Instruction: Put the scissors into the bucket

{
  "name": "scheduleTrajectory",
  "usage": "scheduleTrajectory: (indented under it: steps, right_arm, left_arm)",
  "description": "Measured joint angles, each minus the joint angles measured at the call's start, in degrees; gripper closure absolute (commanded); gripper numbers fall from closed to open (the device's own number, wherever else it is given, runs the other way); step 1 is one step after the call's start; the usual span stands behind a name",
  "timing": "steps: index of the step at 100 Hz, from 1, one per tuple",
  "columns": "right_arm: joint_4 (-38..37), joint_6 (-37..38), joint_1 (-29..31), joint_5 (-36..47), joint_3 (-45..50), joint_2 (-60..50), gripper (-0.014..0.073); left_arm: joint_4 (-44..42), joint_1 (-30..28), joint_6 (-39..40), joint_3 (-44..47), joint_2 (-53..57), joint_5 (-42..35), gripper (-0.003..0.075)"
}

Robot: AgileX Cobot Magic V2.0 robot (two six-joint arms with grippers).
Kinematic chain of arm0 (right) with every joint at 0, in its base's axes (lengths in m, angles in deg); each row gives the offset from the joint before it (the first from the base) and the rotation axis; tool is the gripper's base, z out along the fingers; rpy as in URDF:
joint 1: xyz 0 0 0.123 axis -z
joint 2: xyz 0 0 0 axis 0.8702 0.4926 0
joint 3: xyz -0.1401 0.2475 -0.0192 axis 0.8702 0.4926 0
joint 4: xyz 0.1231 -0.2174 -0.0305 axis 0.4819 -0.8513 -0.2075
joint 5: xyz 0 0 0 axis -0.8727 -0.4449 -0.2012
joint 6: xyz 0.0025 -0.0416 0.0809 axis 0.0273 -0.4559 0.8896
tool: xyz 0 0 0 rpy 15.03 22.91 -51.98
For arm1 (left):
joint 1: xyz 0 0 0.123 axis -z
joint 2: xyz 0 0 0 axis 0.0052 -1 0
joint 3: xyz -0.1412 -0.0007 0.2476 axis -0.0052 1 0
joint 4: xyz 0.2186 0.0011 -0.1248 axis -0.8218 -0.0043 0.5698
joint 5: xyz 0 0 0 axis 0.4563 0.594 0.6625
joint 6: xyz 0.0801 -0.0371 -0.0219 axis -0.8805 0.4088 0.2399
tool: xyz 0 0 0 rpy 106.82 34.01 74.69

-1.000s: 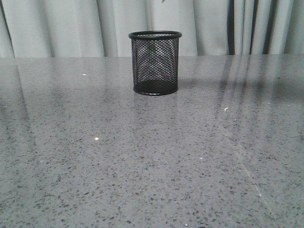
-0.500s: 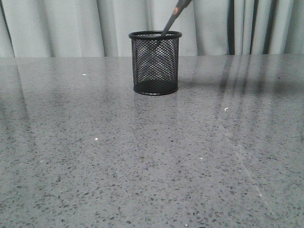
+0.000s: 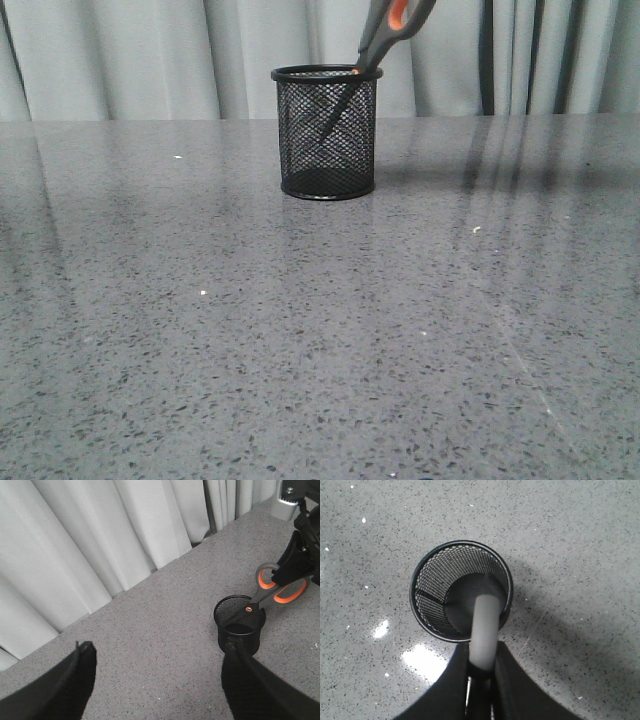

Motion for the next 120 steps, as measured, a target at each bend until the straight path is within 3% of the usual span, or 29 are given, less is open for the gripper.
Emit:
scheduleTrajectory:
  steps: [19, 28, 57, 65, 72, 81, 97, 120]
  right_arm:
    - [0.0, 0.0, 0.0, 0.7, 0.0, 0.1, 0.0375]
    - [0.0, 0.0, 0.0, 0.9, -0.1, 0.1, 0.0318]
    - [0.0, 0.0, 0.2, -1.5, -4.4, -1.0, 0.0318]
    - [0.0, 0.5, 0.5, -1.7, -6.3, -3.0, 0.0383]
    - [0.0, 1.0, 0.9, -1.7, -6.8, -5.3, 0.0501]
    - [-0.1, 1.3, 1.3, -1.5, -6.6, -8.2, 0.0670]
    - [-0.4, 1.7, 1.3, 4.8, -1.1, -14.8, 0.0637]
    - [-0.8, 1.7, 1.3, 23.8, 18.1, -28.4, 0.0637]
  left_arm:
    - [0.0, 0.0, 0.0, 0.0, 0.0, 0.0, 0.0228]
    - [0.0, 0.0, 0.0, 0.0, 0.0, 0.0, 0.0228]
    - [0.0, 0.0, 0.0, 0.0, 0.0, 0.0, 0.0229]
    - [0.0, 0.0, 0.0, 0.0, 0.0, 0.0, 0.0237]
    - [0.0, 0.0, 0.0, 0.0, 0.0, -0.1, 0.0287]
    - [0.0, 0.0, 0.0, 0.0, 0.0, -0.3, 0.0409]
    - [0.0, 0.0, 0.0, 0.0, 0.0, -0.3, 0.0733]
    - [0.0, 0.0, 0.2, 5.8, 3.6, -5.9, 0.0740]
